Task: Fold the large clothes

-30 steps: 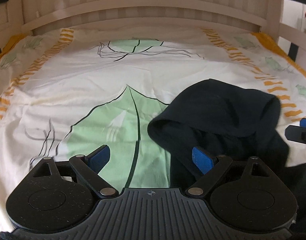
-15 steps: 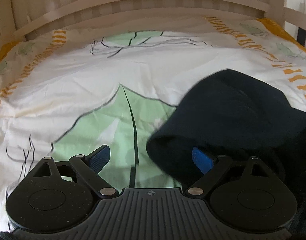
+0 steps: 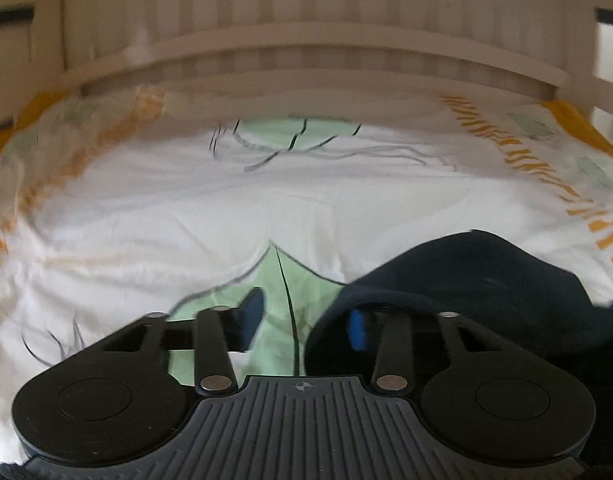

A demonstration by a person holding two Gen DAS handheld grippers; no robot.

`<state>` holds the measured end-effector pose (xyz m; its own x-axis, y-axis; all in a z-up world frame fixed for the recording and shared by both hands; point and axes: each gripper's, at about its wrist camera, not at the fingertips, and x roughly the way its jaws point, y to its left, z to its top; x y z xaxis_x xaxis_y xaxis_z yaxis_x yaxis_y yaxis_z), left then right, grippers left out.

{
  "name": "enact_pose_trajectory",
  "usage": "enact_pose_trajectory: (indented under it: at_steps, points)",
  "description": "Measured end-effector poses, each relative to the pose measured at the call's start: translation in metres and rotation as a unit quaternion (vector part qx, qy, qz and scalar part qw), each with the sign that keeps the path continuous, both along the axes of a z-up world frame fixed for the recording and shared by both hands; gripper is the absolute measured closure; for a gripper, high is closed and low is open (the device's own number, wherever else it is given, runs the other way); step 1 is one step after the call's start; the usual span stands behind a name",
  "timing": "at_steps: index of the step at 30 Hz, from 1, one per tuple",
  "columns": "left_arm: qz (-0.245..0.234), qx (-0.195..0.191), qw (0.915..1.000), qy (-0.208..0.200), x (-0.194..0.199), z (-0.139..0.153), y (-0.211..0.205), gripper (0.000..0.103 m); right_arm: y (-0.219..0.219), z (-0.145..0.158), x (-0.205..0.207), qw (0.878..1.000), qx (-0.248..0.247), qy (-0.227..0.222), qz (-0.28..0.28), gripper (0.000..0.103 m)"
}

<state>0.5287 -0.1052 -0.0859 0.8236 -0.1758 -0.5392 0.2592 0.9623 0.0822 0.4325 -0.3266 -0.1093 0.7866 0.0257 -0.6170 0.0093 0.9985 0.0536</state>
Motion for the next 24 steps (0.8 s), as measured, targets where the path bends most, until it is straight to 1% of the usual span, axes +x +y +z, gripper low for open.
enact_pose_trajectory:
  at_steps: [1,2,3,5,6,7,8,10,12,13,14,15,16,17,18,19,21,22,24]
  points:
    - [0.002,0.006,0.9998,-0.018,-0.007,0.005,0.001,0.069,0.002,0.002,0.002,1.000,0.009,0.002,0.016,0.094]
    - [0.006,0.001,0.9995,-0.032,-0.013,0.010,0.004,0.069,0.005,0.006,0.004,1.000,0.009,0.000,0.021,0.094]
    - [0.011,-0.013,0.9989,-0.043,-0.019,0.016,0.009,0.069,0.009,0.014,0.003,1.000,0.000,-0.013,0.024,0.094]
    - [0.021,-0.036,0.9975,-0.058,-0.028,0.025,0.018,0.069,0.014,0.030,-0.003,0.997,-0.005,-0.058,0.042,0.094]
    - [0.020,-0.040,0.9972,-0.061,-0.030,0.027,0.021,0.069,0.013,0.037,-0.007,0.995,0.004,-0.081,0.050,0.095]
    - [0.015,-0.038,0.9974,-0.059,-0.030,0.026,0.020,0.069,0.012,0.040,-0.009,0.994,0.011,-0.093,0.054,0.095]
    - [0.004,-0.030,0.9981,-0.053,-0.028,0.023,0.020,0.068,0.010,0.040,-0.010,0.994,0.011,-0.097,0.054,0.094]
    - [-0.017,-0.006,0.9993,-0.034,-0.021,0.012,0.018,0.067,0.004,0.030,-0.005,0.995,-0.004,-0.084,0.046,0.094]
    - [-0.031,0.034,0.9989,-0.008,-0.015,-0.005,0.013,0.065,-0.007,0.011,0.001,0.998,0.000,-0.049,0.034,0.092]
    - [-0.041,0.060,0.9973,0.005,-0.012,-0.014,0.009,0.065,-0.013,0.000,0.005,0.999,0.002,-0.027,0.029,0.091]
    - [-0.050,0.079,0.9955,0.013,-0.012,-0.022,0.009,0.062,-0.017,-0.010,0.009,0.999,0.007,-0.006,0.031,0.082]
    - [-0.057,0.101,0.9931,0.016,-0.013,-0.029,0.008,0.057,-0.020,-0.019,0.010,0.999,0.011,0.009,0.032,0.074]
    - [-0.067,0.121,0.9902,0.020,-0.014,-0.035,0.007,0.056,-0.023,-0.026,0.009,0.999,0.016,0.017,0.034,0.072]
    - [-0.073,0.129,0.9887,0.019,-0.017,-0.038,0.008,0.053,-0.025,-0.028,0.006,0.999,0.021,0.013,0.033,0.067]
    - [-0.078,0.134,0.9877,0.017,-0.018,-0.039,0.011,0.049,-0.028,-0.028,0.003,0.999,0.027,0.006,0.031,0.059]
    - [-0.078,0.131,0.9881,0.015,-0.021,-0.038,0.017,0.048,-0.032,-0.027,-0.001,0.999,0.036,0.004,0.031,0.055]
    - [-0.079,0.107,0.9909,0.017,-0.024,-0.029,0.029,0.046,-0.037,-0.024,-0.002,0.998,0.046,0.007,0.031,0.046]
    - [-0.078,0.096,0.9921,0.021,-0.025,-0.025,0.034,0.045,-0.040,-0.022,-0.004,0.998,0.049,0.009,0.034,0.044]
    - [-0.083,0.079,0.9931,0.029,-0.030,-0.016,0.045,0.040,-0.046,-0.018,-0.012,0.997,0.058,0.014,0.045,0.035]
